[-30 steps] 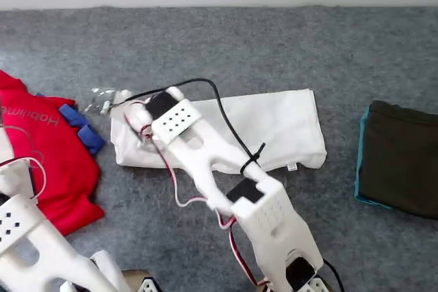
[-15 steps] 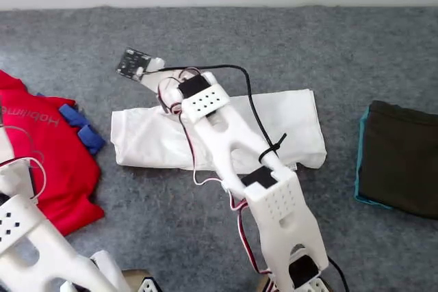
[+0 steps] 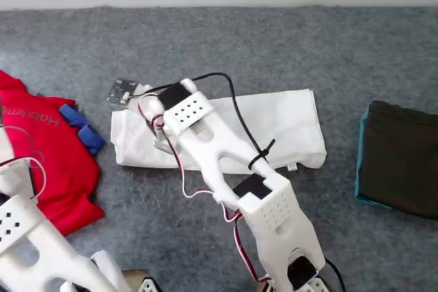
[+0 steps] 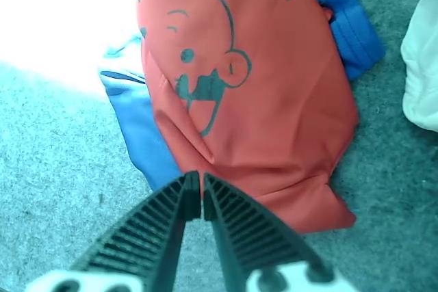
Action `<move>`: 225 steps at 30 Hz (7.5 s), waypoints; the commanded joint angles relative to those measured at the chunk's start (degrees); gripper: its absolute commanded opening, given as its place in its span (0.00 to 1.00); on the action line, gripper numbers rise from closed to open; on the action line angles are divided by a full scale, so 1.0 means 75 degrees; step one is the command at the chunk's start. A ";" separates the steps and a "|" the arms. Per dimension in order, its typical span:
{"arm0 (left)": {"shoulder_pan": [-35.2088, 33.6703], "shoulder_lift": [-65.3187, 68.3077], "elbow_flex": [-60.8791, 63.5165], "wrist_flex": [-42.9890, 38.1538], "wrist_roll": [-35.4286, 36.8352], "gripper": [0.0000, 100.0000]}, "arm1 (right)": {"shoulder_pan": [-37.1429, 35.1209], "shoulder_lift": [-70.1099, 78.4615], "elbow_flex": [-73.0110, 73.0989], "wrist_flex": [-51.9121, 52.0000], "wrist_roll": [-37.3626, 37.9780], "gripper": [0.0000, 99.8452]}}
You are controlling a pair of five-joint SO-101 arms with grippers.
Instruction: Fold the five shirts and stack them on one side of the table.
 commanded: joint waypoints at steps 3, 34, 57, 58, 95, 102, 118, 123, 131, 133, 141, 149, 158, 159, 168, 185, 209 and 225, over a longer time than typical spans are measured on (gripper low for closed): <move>0.0035 -0.0141 -0.0029 -0.0059 -0.0012 0.02 | 0.0498 -0.0369 -0.0270 0.0428 -0.0105 0.01; 0.0035 -0.0141 0.0240 -0.0117 -0.0035 0.02 | 0.1248 -0.1858 -0.0281 0.2022 -0.0973 0.01; 0.0035 -0.0129 0.0252 -0.0117 -0.0047 0.02 | 0.5175 -0.0205 -0.0270 0.1307 -0.2719 0.28; 0.0035 -0.0129 0.0252 -0.0117 -0.0047 0.02 | 0.5187 -0.0147 -0.0270 0.1166 -0.2719 0.28; 0.0035 -0.0129 0.0264 -0.0117 -0.0059 0.02 | 0.7144 -0.0639 -0.0281 0.1495 0.0457 0.01; 0.0035 -0.0129 0.0264 -0.0117 -0.0059 0.02 | 0.6840 -0.1565 -0.0281 0.2362 0.1383 0.01; 0.0035 -0.0141 0.0264 -0.0117 -0.0059 0.02 | 0.2655 -0.2514 -0.0246 0.2467 0.0328 0.01; 0.0035 -0.0141 0.0264 -0.0117 -0.0035 0.02 | 0.1788 -0.1987 -0.0246 0.1881 0.0059 0.01; 0.0035 -0.0176 0.0264 -0.0117 -0.0035 0.02 | 0.0756 -0.1659 -0.0270 0.1096 -0.0164 0.01; 0.0035 -0.0141 0.0275 -0.0223 -0.0023 0.02 | 0.0592 -0.1506 -0.0270 0.0838 -0.0141 0.01; 0.0035 -0.0199 0.1272 -0.1078 -0.0023 0.02 | 0.0076 -0.0850 -0.0270 0.0217 -0.0117 0.01; 0.0035 -0.0199 0.1319 -0.1207 -0.0023 0.02 | -0.0486 -0.0967 -0.0973 0.0135 -0.0164 0.24; 0.0035 -0.0199 0.1319 -0.1219 -0.0023 0.02 | 0.0686 -0.0897 -0.1700 0.1940 0.0703 0.02; 0.0035 -0.0199 0.1319 -0.1219 -0.0023 0.02 | 0.0885 -0.0815 -0.1700 0.2139 0.0727 0.01; 0.0035 -0.0199 0.1307 -0.1219 -0.0023 0.02 | 0.1776 0.0381 -0.1735 0.2163 0.0750 0.01; 0.0023 -0.0199 0.0955 -0.1301 -0.0012 0.02 | -0.0264 0.1178 -0.4982 0.2503 0.0703 0.01; -0.0012 -0.0199 0.0944 -0.1266 -0.0012 0.02 | -0.1506 0.1155 -0.2884 0.1717 0.0035 0.01; 0.0023 -0.0188 0.0955 -0.1266 -0.0012 0.02 | -0.0533 -0.0381 -0.0809 0.2491 -0.0176 0.01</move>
